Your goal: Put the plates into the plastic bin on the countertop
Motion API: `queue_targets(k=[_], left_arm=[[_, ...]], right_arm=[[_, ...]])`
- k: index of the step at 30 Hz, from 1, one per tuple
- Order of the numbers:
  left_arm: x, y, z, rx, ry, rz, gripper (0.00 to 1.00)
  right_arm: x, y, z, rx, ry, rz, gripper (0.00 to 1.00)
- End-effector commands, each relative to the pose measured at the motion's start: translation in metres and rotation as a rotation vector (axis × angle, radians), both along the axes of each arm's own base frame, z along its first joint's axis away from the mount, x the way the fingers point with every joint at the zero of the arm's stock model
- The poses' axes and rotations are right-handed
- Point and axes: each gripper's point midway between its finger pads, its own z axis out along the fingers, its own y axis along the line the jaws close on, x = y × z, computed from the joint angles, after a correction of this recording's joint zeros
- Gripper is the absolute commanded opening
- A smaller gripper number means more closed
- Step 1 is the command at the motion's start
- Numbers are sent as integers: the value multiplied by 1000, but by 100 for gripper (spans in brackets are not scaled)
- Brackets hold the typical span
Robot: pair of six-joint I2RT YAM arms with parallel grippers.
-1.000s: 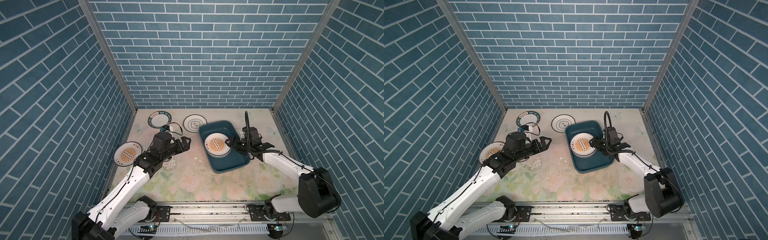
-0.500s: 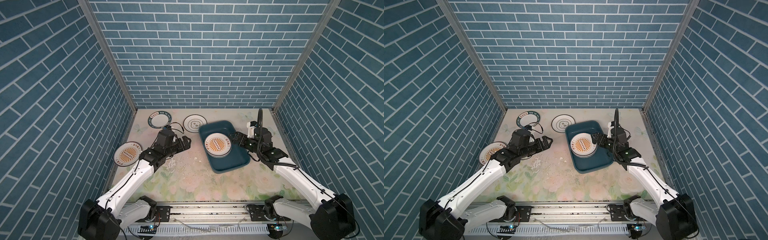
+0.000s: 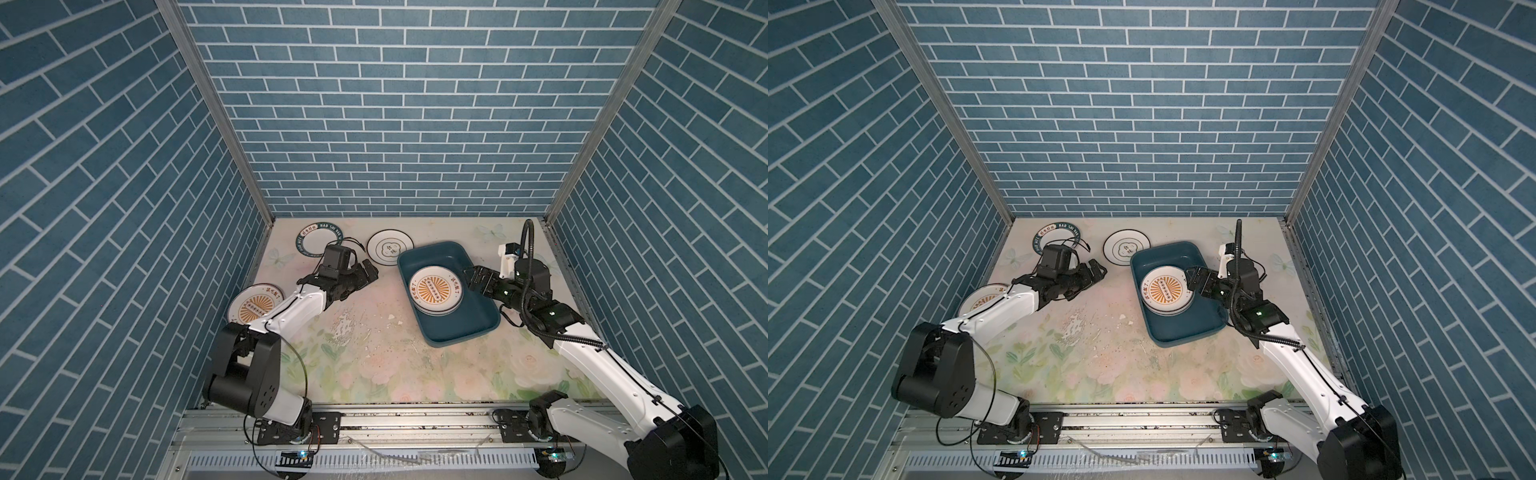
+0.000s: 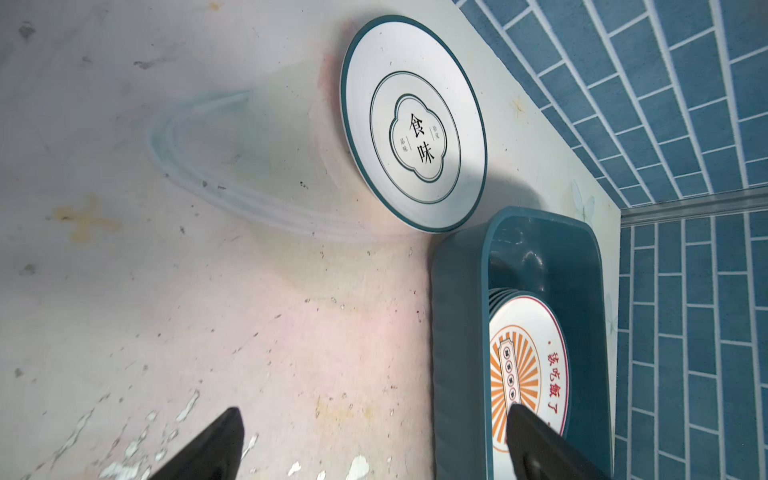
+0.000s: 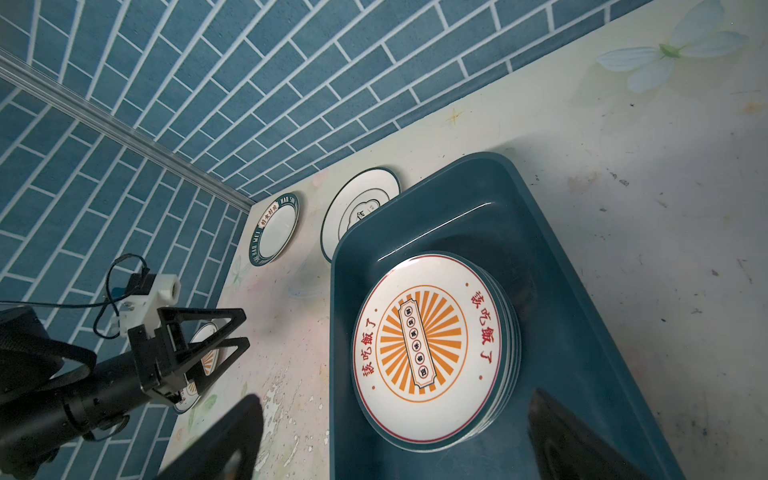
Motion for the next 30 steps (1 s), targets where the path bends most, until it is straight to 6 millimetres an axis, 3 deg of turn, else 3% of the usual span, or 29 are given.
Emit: queue_targets(k=[1, 14, 22, 26, 30], left_arm=[[24, -6, 7, -37, -42, -4, 100], [92, -2, -58, -86, 43, 83, 89], [113, -8, -87, -119, 66, 89, 79], [122, -9, -106, -134, 83, 95, 70], [131, -9, -121, -161, 93, 109, 53]], right_arm=[[-3, -5, -2, -48, -14, -1, 99], [-1, -9, -7, -74, 9, -24, 99], [3, -17, -14, -96, 35, -75, 99], [4, -17, -17, -98, 45, -85, 99], [5, -18, -19, -94, 51, -96, 99]])
